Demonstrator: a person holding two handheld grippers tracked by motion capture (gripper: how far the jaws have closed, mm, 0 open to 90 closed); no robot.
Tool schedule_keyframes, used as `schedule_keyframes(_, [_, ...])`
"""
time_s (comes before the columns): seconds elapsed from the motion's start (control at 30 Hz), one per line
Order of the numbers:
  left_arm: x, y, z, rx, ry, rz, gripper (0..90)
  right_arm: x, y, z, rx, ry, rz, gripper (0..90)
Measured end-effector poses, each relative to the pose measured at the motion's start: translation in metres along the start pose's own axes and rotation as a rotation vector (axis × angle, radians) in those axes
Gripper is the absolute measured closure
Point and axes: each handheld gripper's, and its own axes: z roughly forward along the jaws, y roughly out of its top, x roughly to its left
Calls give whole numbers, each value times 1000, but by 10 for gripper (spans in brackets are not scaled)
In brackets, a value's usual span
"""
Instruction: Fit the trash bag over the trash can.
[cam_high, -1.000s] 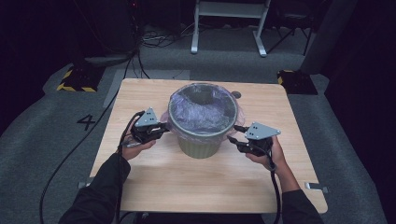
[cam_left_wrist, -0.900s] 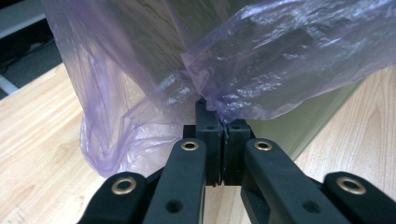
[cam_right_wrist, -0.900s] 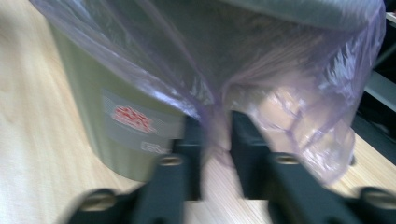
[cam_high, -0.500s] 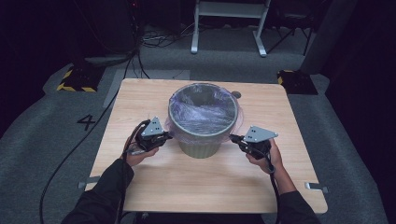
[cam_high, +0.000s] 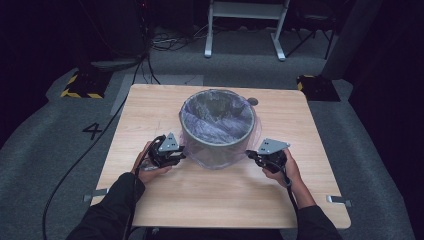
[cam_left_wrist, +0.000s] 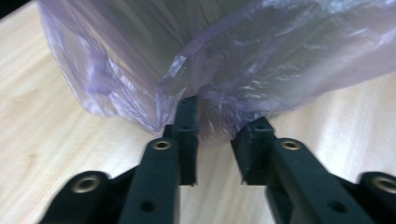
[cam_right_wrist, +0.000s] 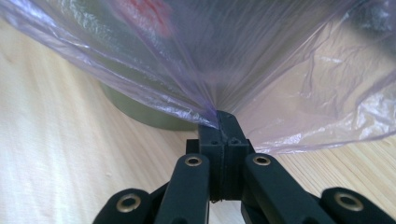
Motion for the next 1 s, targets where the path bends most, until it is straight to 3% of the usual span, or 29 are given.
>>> schedule_keyframes(0.03, [0,-1,0,6,-6,-9,533,-3,-2,1,-9,11,17,895])
schedule_keyframes(0.1, [-1,-5,-3,16,-31,-33,405,-6,-4,2,-12,11,42,877])
schedule_keyframes(0.17, [-3,-9,-9,-1,-43,-51,316,-9,-6,0,-25,22,63,843])
schedule_keyframes(0.27, [-4,-13,-21,-18,-58,-112,160,-13,-9,-7,-43,21,80,830])
schedule_keyframes(0.33, [-5,-17,-31,-62,-47,-143,163,-17,-12,-14,-73,40,114,741])
schedule_keyframes(0.43, [-8,-22,-47,-128,-22,-144,151,-21,-15,-23,-110,70,144,667])
schedule_keyframes(0.47, [-11,-24,-52,-144,5,-141,154,-21,-16,-26,-119,78,145,629])
schedule_keyframes(0.53, [-12,-26,-57,-152,24,-137,154,-22,-14,-33,-142,85,154,481])
schedule_keyframes(0.57, [-13,-28,-59,-139,43,-143,153,-22,-14,-36,-150,89,162,443])
schedule_keyframes(0.73, [-15,-39,-53,-58,53,-154,154,-25,-3,-57,-203,61,172,264])
schedule_keyframes(0.83, [-19,-45,-47,7,42,-161,160,-27,4,-68,-230,51,176,256])
schedule_keyframes(1.0, [-27,-51,-37,70,14,-146,158,-33,18,-81,-275,23,187,207])
